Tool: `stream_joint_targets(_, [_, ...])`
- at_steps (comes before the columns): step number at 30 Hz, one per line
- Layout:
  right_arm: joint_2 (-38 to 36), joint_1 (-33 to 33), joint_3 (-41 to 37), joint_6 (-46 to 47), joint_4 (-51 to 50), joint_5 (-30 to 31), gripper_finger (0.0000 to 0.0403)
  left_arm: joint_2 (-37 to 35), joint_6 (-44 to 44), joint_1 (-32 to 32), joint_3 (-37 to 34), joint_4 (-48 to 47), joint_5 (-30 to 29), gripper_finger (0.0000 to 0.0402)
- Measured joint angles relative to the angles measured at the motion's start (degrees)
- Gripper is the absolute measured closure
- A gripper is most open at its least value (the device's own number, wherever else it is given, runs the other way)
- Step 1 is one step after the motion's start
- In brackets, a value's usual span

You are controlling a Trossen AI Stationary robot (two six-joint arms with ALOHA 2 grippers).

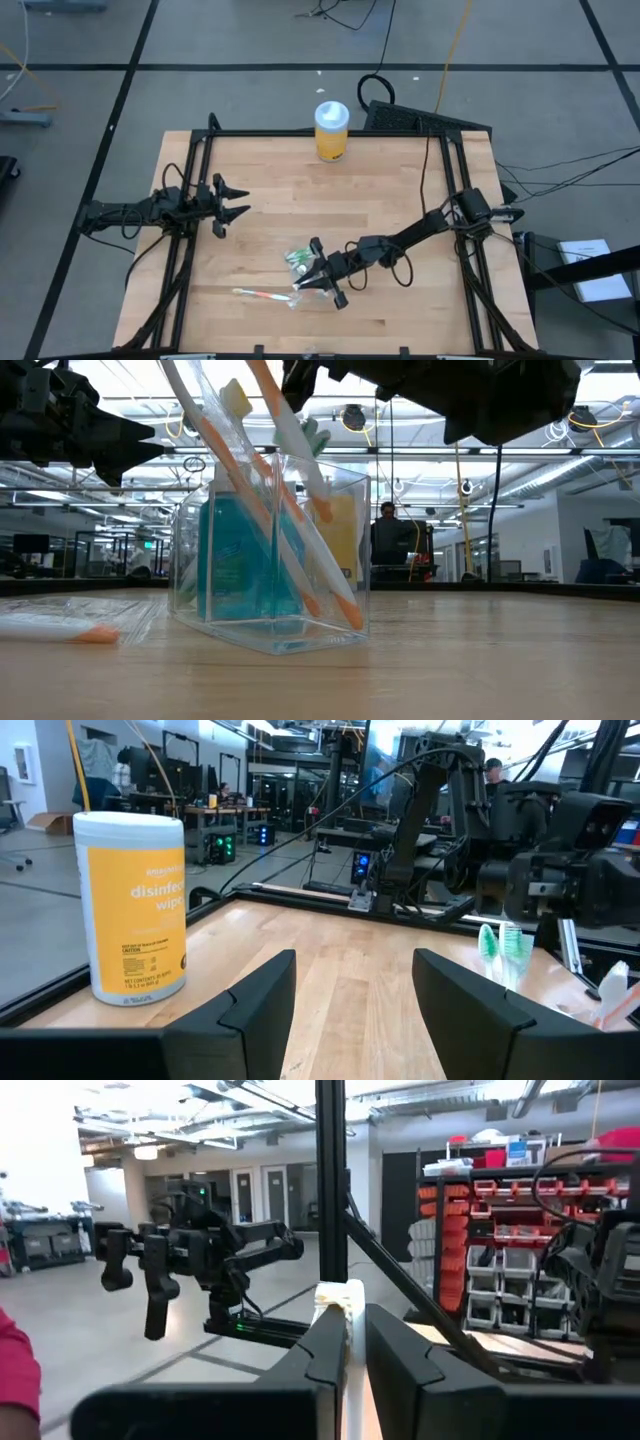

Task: Pick & Place toothbrushing station
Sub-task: Put the orange toothbrush into the transparent organizer

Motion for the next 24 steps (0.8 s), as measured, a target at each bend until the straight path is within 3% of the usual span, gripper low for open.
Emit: stream_joint_targets(24, [-0.1, 0.0, 0.0, -2.9, -6.9, 0.0, 0.0371, 0.0, 0.0, 0.0, 0.0, 0.0, 0.0, 0.0192])
